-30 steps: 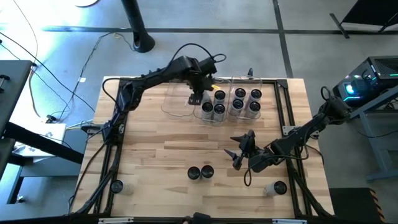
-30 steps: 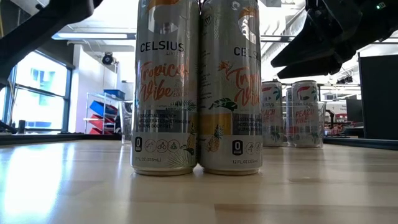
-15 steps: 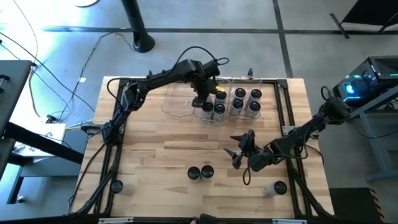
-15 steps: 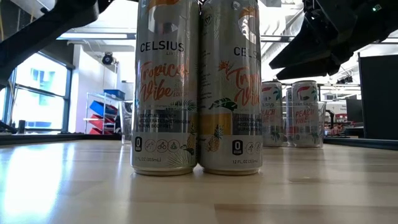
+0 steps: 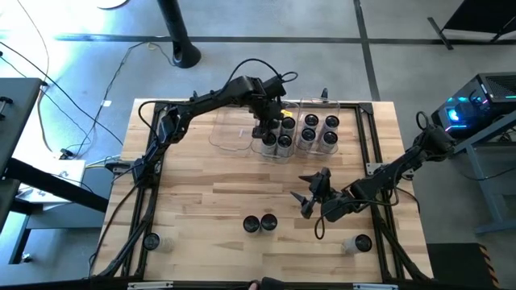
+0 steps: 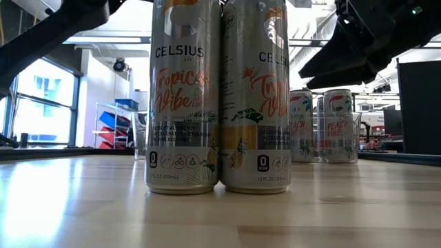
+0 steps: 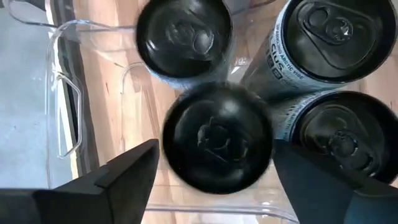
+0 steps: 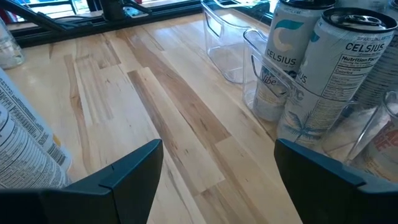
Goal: Sort soda cans
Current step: Put the white-blue soda can into the middle transparent bin
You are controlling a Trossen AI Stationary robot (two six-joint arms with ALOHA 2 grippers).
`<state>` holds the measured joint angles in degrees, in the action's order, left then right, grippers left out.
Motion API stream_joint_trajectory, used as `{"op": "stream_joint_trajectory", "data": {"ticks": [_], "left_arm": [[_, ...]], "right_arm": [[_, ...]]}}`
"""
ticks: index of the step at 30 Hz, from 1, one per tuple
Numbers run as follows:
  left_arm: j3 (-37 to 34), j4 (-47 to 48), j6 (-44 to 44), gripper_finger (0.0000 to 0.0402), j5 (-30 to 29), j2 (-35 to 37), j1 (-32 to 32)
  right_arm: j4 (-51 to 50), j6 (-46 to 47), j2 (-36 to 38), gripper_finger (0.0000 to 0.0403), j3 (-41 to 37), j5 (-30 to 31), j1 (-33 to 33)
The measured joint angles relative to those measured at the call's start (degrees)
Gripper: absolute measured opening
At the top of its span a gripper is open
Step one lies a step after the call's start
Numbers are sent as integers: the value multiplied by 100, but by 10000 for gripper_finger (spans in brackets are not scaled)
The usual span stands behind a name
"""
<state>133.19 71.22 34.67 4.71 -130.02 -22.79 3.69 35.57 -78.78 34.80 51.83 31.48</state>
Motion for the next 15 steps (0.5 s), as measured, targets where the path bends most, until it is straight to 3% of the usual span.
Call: {"op": "stream_joint_trajectory", "data": {"ticks": [10,15], "left_arm": [[0,88,-57,322,-2,41,5],[131,381,-117,321,-289,243,26]], "right_arm": [[-30,0,0,302,1,0,0],[-116,-4,0,302,-1,49,4]]}}
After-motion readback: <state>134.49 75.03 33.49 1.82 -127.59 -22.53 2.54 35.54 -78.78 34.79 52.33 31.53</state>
